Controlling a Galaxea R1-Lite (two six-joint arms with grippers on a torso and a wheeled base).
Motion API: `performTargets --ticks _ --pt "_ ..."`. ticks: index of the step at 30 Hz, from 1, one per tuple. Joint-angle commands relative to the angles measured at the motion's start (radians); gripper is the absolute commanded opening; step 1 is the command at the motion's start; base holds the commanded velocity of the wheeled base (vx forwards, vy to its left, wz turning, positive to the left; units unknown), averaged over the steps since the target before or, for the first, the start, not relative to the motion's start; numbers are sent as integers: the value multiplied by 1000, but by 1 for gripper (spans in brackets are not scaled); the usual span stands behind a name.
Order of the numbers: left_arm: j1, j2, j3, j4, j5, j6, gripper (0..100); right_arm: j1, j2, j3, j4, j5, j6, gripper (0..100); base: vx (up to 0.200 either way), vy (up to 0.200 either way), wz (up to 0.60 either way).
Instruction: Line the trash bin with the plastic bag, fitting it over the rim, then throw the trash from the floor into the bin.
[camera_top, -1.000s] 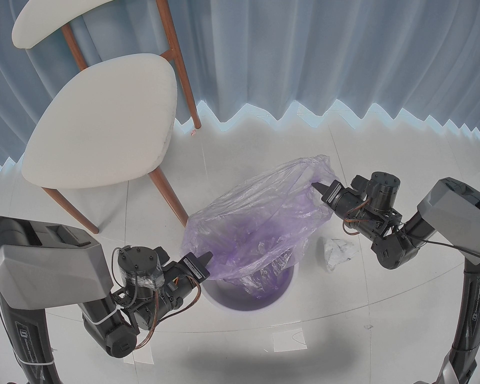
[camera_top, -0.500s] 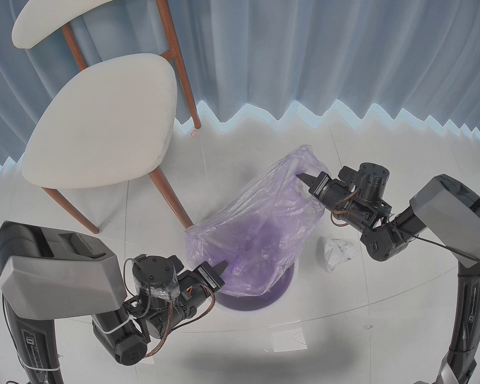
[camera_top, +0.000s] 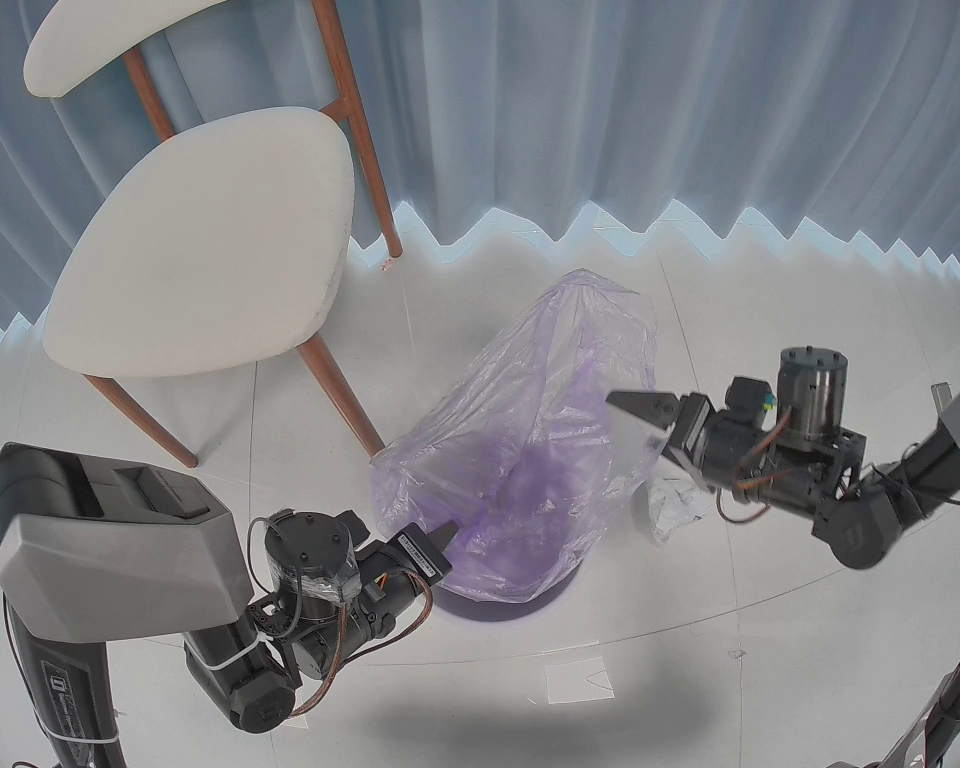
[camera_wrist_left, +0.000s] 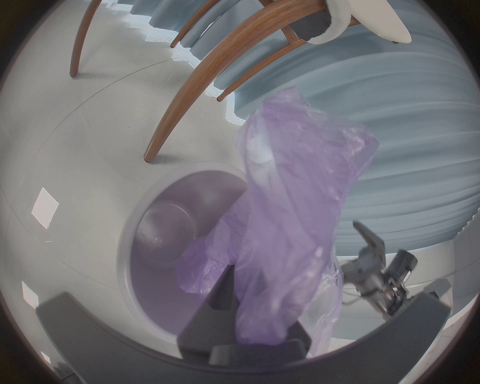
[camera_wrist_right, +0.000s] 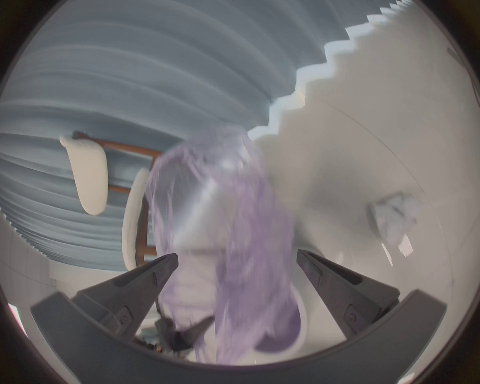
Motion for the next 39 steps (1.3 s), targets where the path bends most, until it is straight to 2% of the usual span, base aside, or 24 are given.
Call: performTargets --ticks 1,3,8,14,19,24,39 --pt "-24 -19 2 0 19 1 0 109 -197 215 92 16 19 100 0 0 0" --pt "-37 -21 3 0 26 7 0 143 -171 252 83 16 25 100 0 0 0" --pt "-46 -19 5 0 39 12 0 151 -137 269 56 14 38 100 0 0 0" --pt "-49 -21 6 0 46 13 0 166 -61 295 -72 9 55 100 0 0 0" --pt "-49 -19 11 0 46 15 0 197 -18 281 -84 8 55 100 0 0 0" --pt "-47 -19 14 0 44 16 0 238 54 200 -84 -78 50 100 0 0 0" --pt "-47 -16 20 1 46 30 0 224 120 105 -86 -98 50 100 0 0 0"
